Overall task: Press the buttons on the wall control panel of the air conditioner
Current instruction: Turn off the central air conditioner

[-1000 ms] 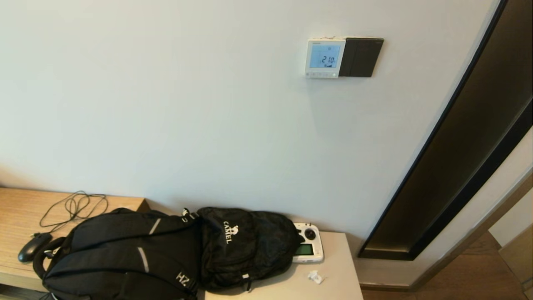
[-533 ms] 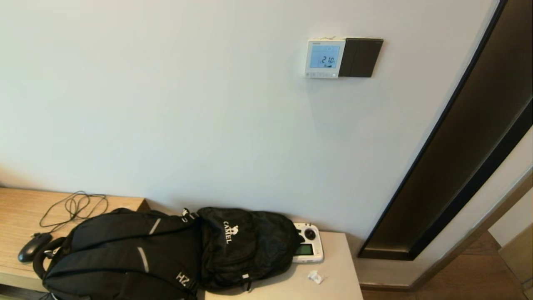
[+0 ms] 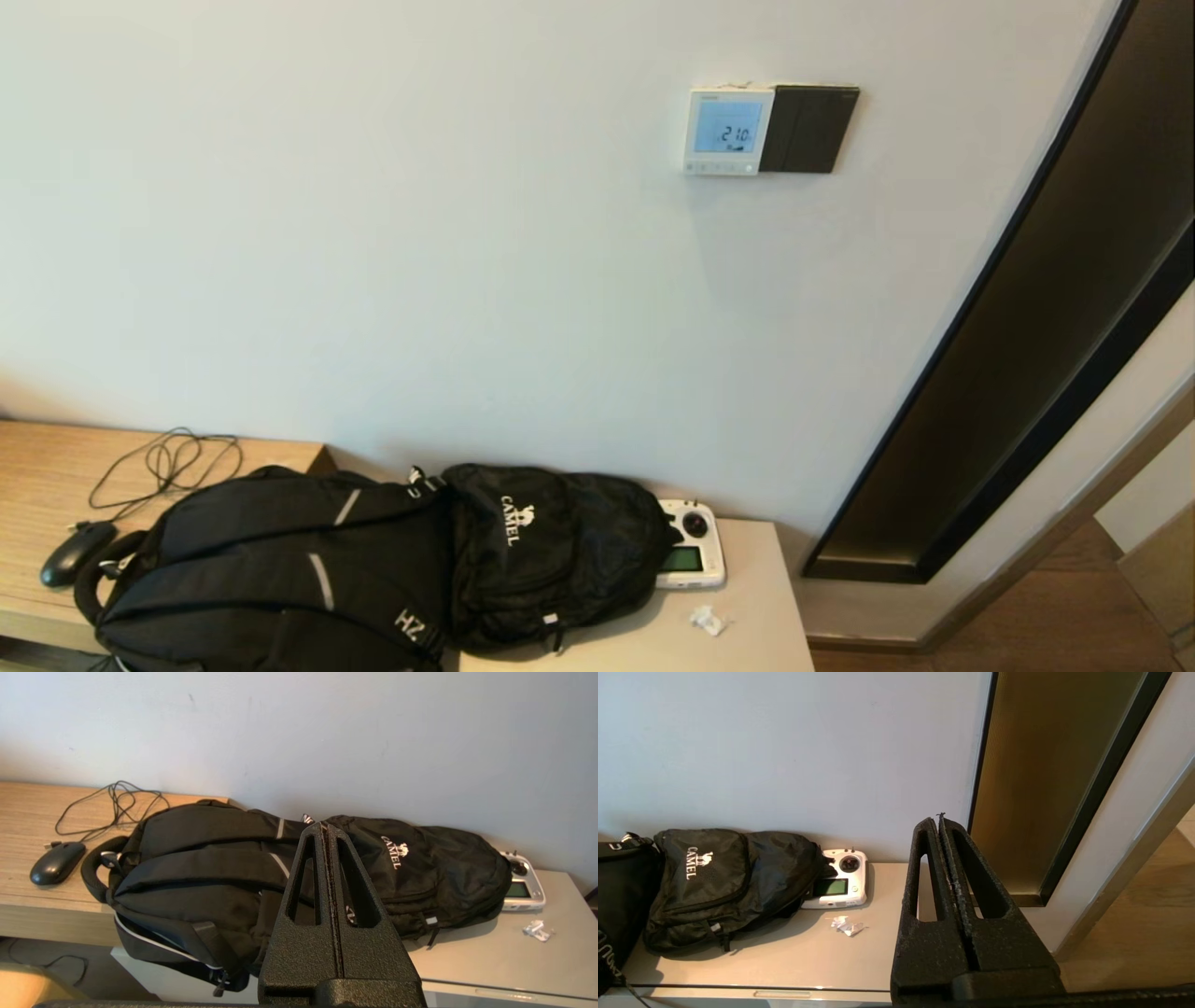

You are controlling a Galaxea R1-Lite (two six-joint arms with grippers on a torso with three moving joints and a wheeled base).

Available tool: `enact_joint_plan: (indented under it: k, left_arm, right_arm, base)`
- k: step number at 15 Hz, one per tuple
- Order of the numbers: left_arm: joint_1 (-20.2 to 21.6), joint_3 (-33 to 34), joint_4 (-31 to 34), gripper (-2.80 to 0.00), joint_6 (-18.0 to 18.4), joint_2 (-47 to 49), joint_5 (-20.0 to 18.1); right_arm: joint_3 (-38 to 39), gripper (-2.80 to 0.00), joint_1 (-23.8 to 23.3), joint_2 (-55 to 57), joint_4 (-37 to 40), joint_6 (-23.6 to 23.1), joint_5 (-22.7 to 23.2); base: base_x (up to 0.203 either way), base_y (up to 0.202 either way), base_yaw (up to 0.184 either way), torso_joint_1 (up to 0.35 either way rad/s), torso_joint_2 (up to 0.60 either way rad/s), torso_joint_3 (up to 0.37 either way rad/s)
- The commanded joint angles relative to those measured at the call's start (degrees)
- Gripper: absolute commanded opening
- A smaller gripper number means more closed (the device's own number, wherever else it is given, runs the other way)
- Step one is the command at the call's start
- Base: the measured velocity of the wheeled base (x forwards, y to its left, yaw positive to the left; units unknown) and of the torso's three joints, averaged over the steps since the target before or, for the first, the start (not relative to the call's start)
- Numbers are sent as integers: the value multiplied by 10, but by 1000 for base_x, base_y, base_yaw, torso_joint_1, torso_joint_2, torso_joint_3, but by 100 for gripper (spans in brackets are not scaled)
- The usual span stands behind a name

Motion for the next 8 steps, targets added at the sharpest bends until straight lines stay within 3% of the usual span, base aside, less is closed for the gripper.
enact_joint_plan:
  k: [1, 8]
  left_arm:
    - [0, 0, 0, -280, 0, -1, 0]
    - [0, 0, 0, -280, 0, -1, 0]
  right_arm:
    - [0, -280, 0, -1, 1, 0, 1]
    - [0, -280, 0, -1, 1, 0, 1]
  base:
    - [0, 0, 0, 0, 0, 0]
    - [0, 0, 0, 0, 0, 0]
